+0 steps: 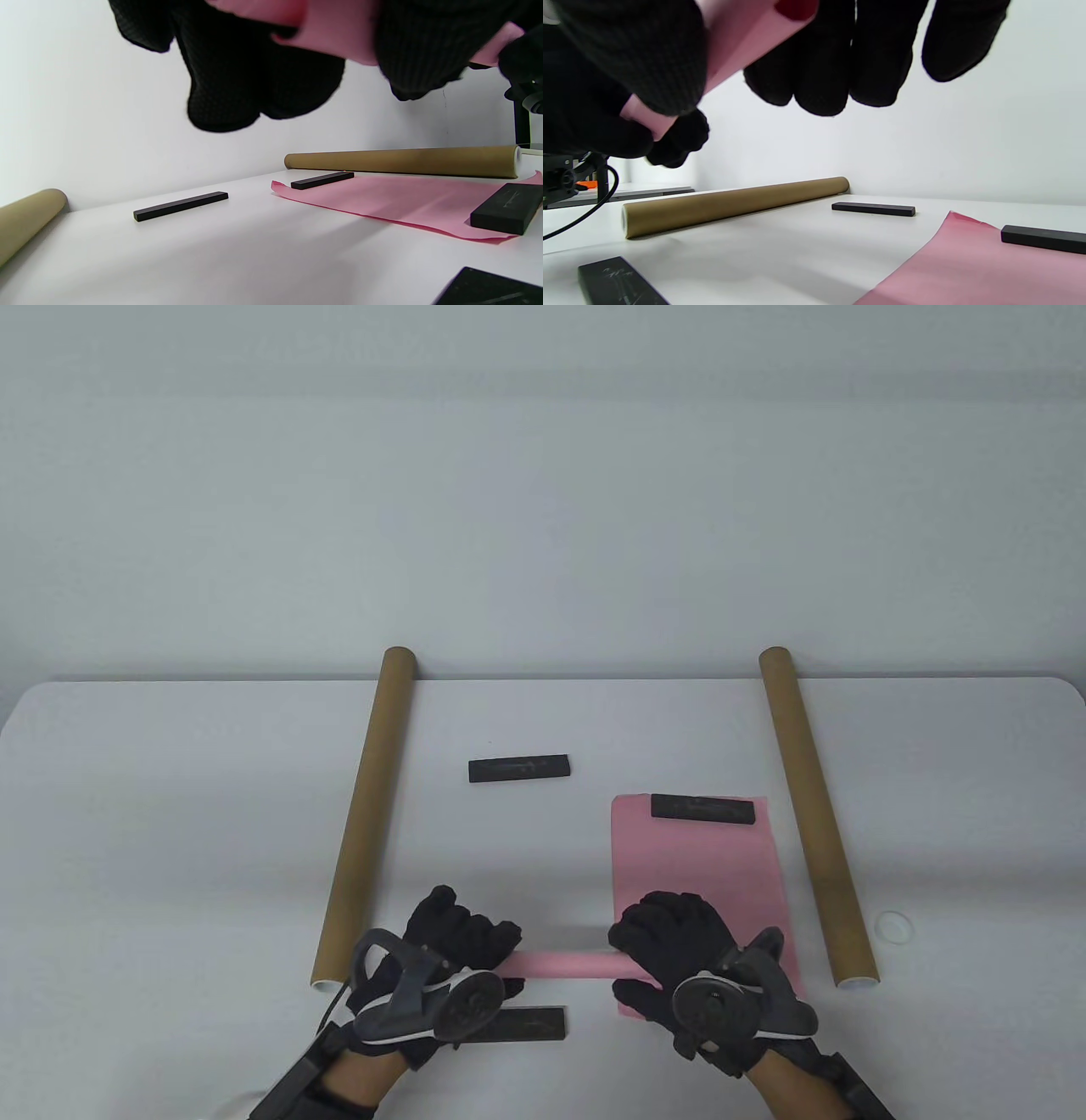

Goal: Roll up papers and store in mailing tubes

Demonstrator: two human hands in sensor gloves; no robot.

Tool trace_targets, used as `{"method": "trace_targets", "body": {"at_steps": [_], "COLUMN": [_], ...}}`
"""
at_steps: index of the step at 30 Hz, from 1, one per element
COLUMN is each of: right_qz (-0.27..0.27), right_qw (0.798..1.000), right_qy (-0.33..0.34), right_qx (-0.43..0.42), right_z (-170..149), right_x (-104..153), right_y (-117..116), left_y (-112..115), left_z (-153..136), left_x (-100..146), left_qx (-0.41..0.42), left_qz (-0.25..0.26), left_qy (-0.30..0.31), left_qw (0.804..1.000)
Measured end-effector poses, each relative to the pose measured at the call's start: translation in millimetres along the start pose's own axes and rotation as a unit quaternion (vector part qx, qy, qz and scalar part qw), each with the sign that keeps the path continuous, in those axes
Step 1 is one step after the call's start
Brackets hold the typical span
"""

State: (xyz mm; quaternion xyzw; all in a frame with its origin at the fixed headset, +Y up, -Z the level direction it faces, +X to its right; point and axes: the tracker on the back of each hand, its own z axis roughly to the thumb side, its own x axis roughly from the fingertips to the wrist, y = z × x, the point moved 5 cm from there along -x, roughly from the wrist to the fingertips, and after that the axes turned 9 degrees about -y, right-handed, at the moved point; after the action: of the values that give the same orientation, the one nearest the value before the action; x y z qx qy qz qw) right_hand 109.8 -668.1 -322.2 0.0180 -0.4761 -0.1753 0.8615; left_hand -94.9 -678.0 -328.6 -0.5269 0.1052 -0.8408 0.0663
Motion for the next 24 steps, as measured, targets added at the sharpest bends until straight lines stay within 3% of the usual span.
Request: {"method": "trace_targets", "body": {"at_steps": [6, 12, 15, 18, 20, 24], "right_qz": [0.028, -0.020, 0.005, 0.032, 0.040, 0.024], "right_qw": [0.998, 1.000, 1.000, 0.998, 0.998, 0.999], "right_qy": [-0.010, 0.001, -0.002, -0.010, -0.009, -0.004], "right_qx": [-0.049, 0.010, -0.003, -0.048, -0.050, -0.042], "right_z": [-7.0, 3.6, 1.9, -4.2, -5.9, -4.3], "right_x": [-1.9, 1.1, -1.5, -3.0, -3.4, -1.2], "right_y": [-3.8, 7.1, 3.5, -2.3, -3.2, -0.4], "left_y": [-10.1, -1.3, -4.0, -17.3, -20.6, -12.7], "left_z": [8.9, 4.3, 10.0, 21.6, 22.9, 16.9], "left_x": [3.7, 0.1, 3.4, 8.0, 8.7, 4.1], "left_qx": [-0.001, 0.021, -0.013, -0.075, -0.067, -0.038], "left_qz": [0.025, -0.006, 0.013, 0.068, 0.074, 0.039], "left_qy": [0.024, 0.014, 0.025, 0.046, 0.045, 0.038], "left_qw": [0.999, 1.000, 1.000, 0.994, 0.994, 0.998]}}
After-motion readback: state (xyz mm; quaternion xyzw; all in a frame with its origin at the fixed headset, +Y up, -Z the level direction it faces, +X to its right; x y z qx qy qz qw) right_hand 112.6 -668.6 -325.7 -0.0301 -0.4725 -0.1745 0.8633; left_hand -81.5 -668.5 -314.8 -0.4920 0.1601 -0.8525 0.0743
